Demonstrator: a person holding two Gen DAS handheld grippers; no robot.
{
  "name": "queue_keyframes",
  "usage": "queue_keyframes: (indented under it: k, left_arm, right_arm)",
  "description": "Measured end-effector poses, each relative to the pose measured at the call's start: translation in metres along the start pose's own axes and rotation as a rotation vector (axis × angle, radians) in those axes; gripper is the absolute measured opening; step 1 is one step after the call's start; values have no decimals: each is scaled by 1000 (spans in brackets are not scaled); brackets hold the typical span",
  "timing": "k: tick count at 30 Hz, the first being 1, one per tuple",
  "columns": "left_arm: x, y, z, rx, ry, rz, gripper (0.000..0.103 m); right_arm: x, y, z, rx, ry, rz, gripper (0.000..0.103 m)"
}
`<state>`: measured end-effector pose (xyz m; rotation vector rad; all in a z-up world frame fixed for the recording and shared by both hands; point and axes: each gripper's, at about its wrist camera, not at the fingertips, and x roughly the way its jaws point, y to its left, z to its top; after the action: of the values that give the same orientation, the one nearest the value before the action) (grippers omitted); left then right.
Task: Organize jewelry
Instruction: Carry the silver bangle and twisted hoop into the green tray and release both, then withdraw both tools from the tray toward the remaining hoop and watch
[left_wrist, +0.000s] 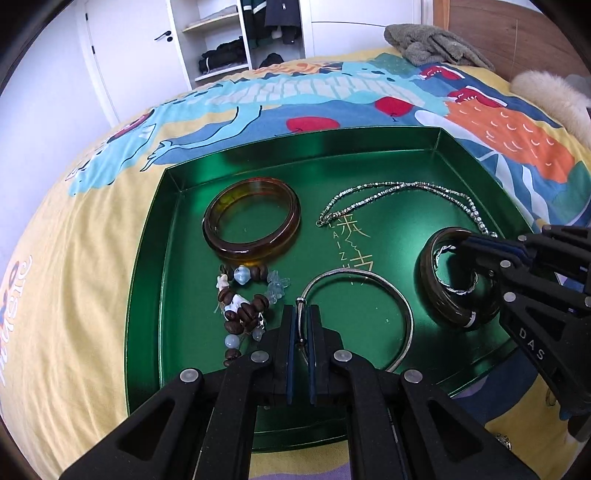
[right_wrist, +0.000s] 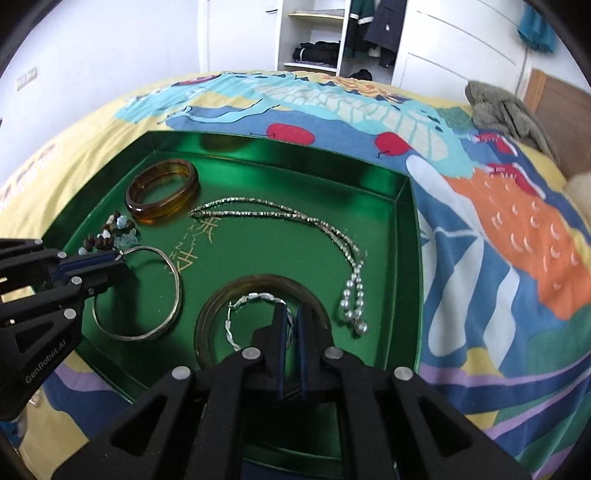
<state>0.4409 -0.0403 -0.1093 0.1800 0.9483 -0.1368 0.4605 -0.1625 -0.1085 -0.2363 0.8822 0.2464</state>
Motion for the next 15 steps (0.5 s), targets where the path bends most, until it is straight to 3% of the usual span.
queue_keyframes:
  k: [3, 10, 15]
  left_arm:
    - [-1, 1, -1, 4, -3, -2, 6]
    - [-3, 5, -4, -22, -8, -9, 6]
    - [-11, 10, -1, -43, -9, -37, 17]
  right_arm:
    - [2, 4, 4, -48, 6, -22, 5]
    - [2, -6, 6, -1, 9, 8, 7]
    - [-4, -12, 9, 44, 16, 20, 15]
